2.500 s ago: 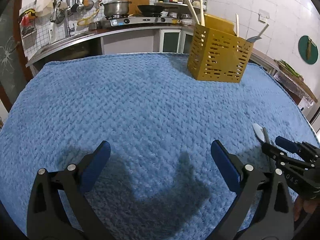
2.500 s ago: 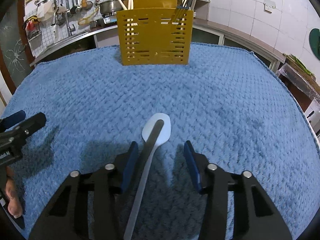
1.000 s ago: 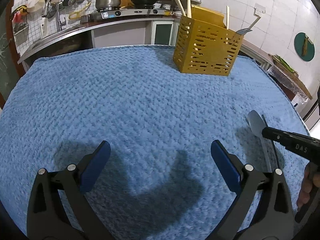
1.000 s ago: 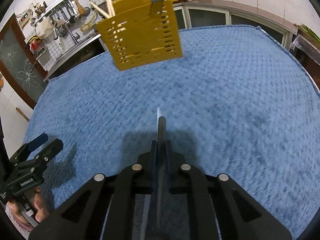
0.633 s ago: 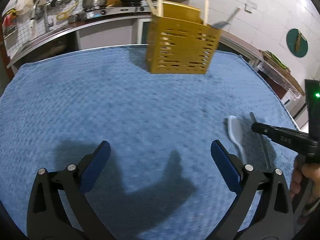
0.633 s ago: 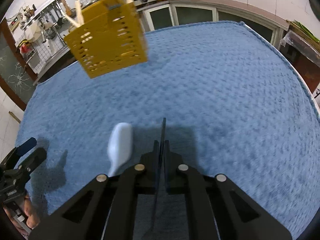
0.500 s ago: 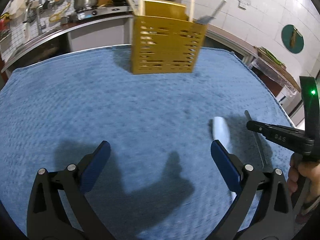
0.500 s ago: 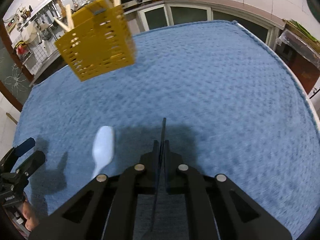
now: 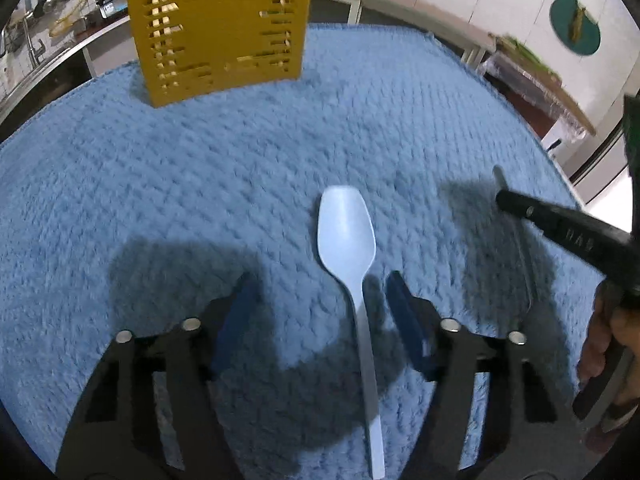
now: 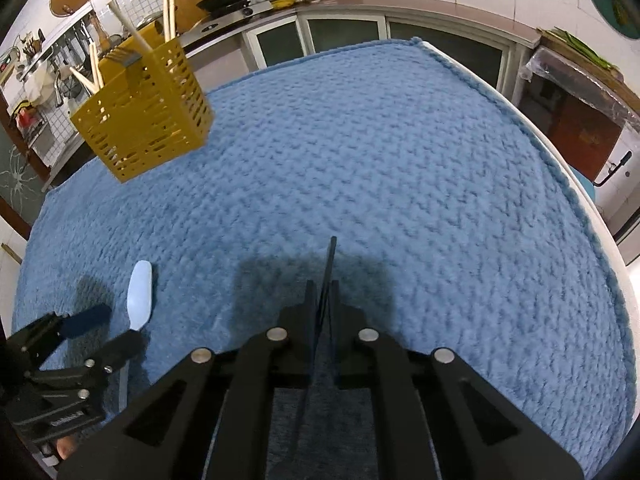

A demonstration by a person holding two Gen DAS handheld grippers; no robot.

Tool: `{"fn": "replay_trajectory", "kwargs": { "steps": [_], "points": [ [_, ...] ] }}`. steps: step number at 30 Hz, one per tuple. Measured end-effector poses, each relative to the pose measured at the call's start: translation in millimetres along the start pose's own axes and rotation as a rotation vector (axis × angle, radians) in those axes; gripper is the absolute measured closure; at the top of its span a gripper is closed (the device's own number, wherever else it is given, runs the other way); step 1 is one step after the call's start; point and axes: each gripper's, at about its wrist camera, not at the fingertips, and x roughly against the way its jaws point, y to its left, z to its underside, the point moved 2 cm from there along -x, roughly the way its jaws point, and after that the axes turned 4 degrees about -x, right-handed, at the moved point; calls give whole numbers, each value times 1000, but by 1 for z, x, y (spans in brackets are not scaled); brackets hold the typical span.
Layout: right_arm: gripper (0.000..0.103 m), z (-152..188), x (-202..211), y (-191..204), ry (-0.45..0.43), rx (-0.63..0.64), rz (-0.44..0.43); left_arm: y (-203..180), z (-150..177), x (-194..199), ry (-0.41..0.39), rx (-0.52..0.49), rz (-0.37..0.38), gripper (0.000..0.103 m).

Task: Organize utensils
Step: 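Close the left tool on the white spoon handle and lift it, then carry the white spoon up over the yellow holder with the left tool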

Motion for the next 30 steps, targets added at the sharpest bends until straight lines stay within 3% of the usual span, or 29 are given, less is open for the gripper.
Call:
{"fn": "replay_trajectory", "kwargs": {
  "steps": [5,6,8,9,10,14,20,30],
  "points": [
    [97,0,-3,0,4,-3,-5,-7,1,-4,20,-31,-66,54],
    [97,0,-3,1,4,1,-4,-8,-1,-4,26,-32,-63,65],
    [97,1,-3,5,1,15,4,-7,-4,-5,39,-29,-46,78],
    [97,1,-2,8,0,20,7,-7,-7,-5,43,-25,-38,90],
    [97,2,-1,8,-1,23,8,-5,-8,-5,47,-26,-33,94],
    [98,3,8,16,-22,39,-2,7,-13,-2,38,20,15,95],
    [100,2,29,29,-82,43,-38,28,-15,24,-70,72,45,95],
    [100,-7,55,64,-194,91,-72,71,-23,73,-238,103,-6,97]
  ]
}}
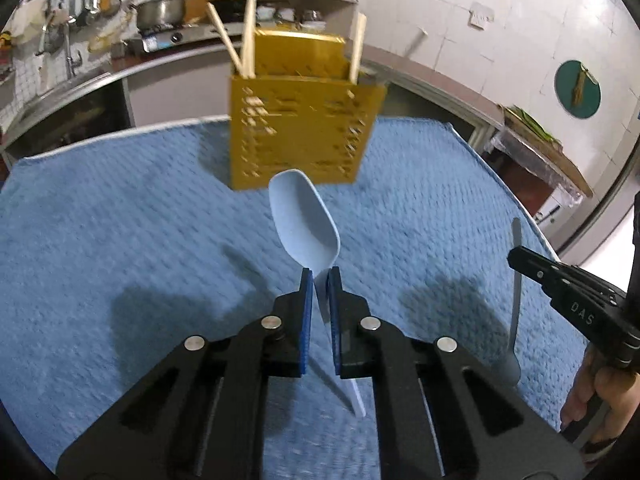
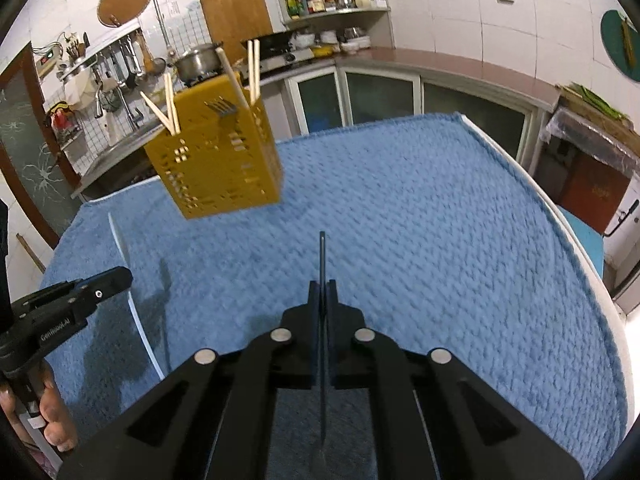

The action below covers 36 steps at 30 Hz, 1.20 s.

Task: Organize utensils
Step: 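Carry the white spoon up over the yellow holder with the left tool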

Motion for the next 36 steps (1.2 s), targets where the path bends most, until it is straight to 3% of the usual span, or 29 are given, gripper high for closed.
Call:
{"fn": "replay_trajectory", "kwargs": {
  "steps": [12,18,21,31,34,36],
  "points": [
    [100,-38,3,32,-116,13,-55,29,-41,22,-112,-57,-101,103],
    [100,-62,0,43,-162,15,-95,46,-64,22,-117,-58,-111,103],
    [100,-70,-10,46,-140,18,-104,63,-65,9,-31,-20,-69,103],
    [100,-50,-54,44,-44,41,-66,103,-15,-51,211,189,-63,103],
    [100,-48,-62,35,-16,26,-53,104,0,-62,277,252,-71,97],
    [100,-47,-65,32,-5,22,-51,106,6,-68,312,287,-96,87]
  ]
}}
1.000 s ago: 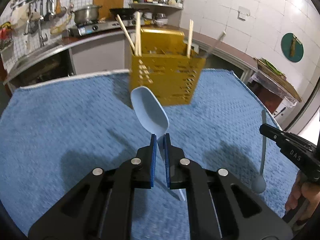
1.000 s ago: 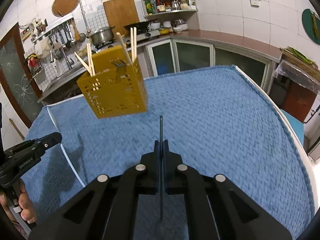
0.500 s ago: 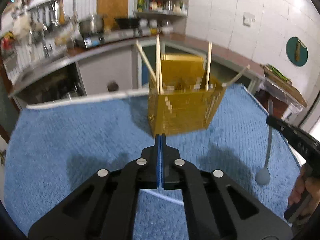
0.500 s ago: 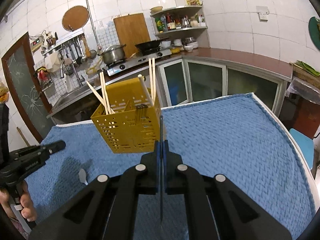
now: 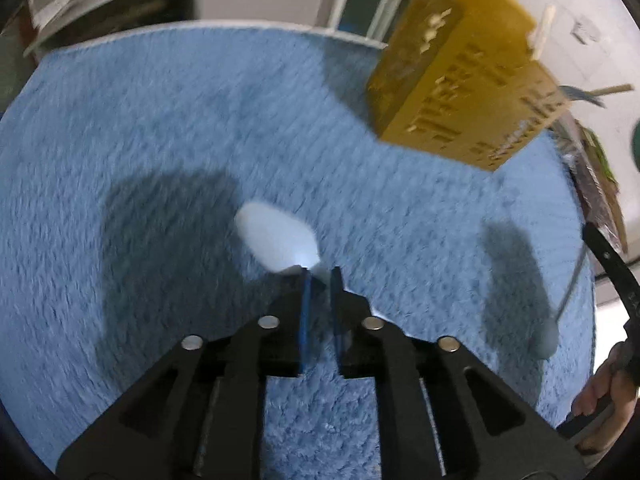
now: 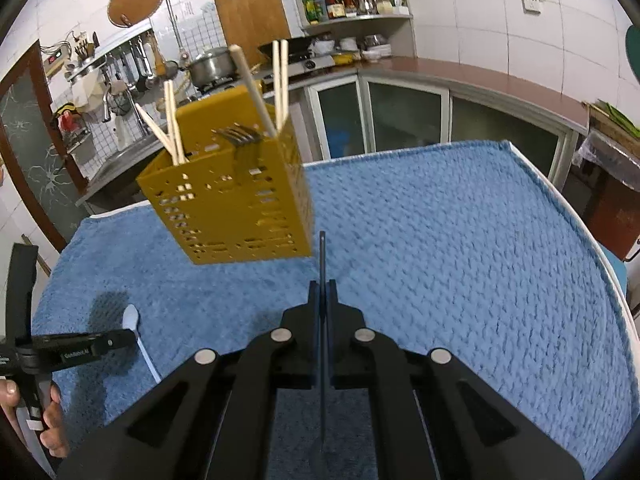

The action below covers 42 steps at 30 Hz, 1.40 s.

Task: Organize utensils
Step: 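Carry the white spoon up over the yellow holder with the left tool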

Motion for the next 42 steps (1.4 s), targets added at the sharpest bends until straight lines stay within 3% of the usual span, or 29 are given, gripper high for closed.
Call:
{"fn": "replay_trajectory", "kwargs": {
  "steps": [5,8,12,22,23,32,38,42],
  "points": [
    [100,1,-3,-7,6,-7,-8,-6,1,-6,18,58,-30,70],
    [100,2,-4,-8,9,-11,-12,-14,-5,-8,12,65,-47,69],
    [99,4,-7,-13,18,-18,-15,-16,-17,-16,18,47,-94,85],
    [99,3,-8,-14,24,-15,-19,-21,-46,-26,33,-28,-122,94],
    [99,2,-7,-14,20,-11,-17,-23,-48,-24,23,-36,-118,99],
    [100,-14,8,-3,-51,-2,-24,-55,-43,34,-180,-163,-58,99],
    [100,-37,30,16,-129,20,-66,-80,-48,103,-477,-289,-5,99],
    [100,-61,48,33,-208,27,-99,-92,-64,132,-621,-325,11,99]
  ]
}}
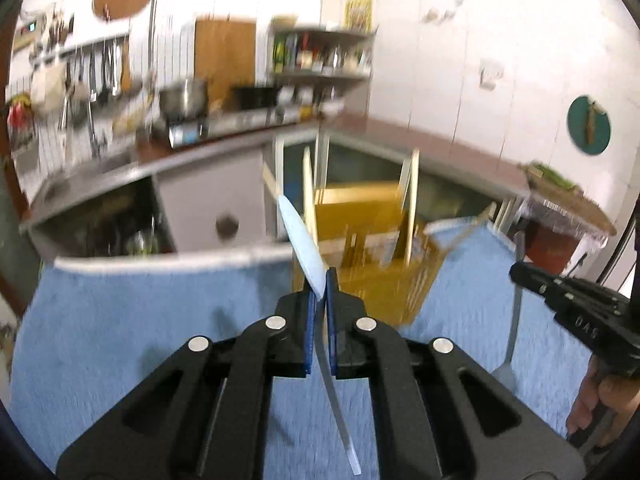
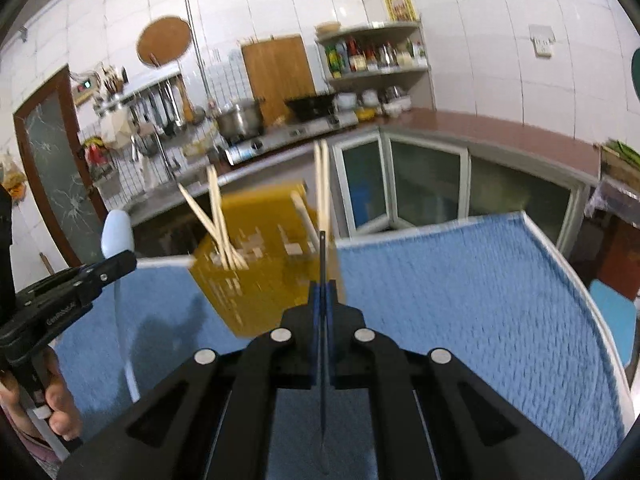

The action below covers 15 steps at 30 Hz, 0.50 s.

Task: Organize utensils
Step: 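Carry the white spoon up over the yellow holder with the left tool, then lower the spoon into the yellow holder and open the left tool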

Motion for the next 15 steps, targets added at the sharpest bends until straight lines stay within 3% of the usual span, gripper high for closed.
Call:
{"fn": "replay_trajectory", "kwargs": {
  "steps": [9,11,15],
  "points": [
    [100,-67,8,30,-227,5,-109,-1,-71,-8,-227,-28,-35,99],
    [100,-84,13,35,-321,18,-140,-1,-80,-9,-272,-27,-34,99],
    [100,-108,5,43,-397,62,-172,0,-93,-20,-354,-35,-47,99]
  ]
}}
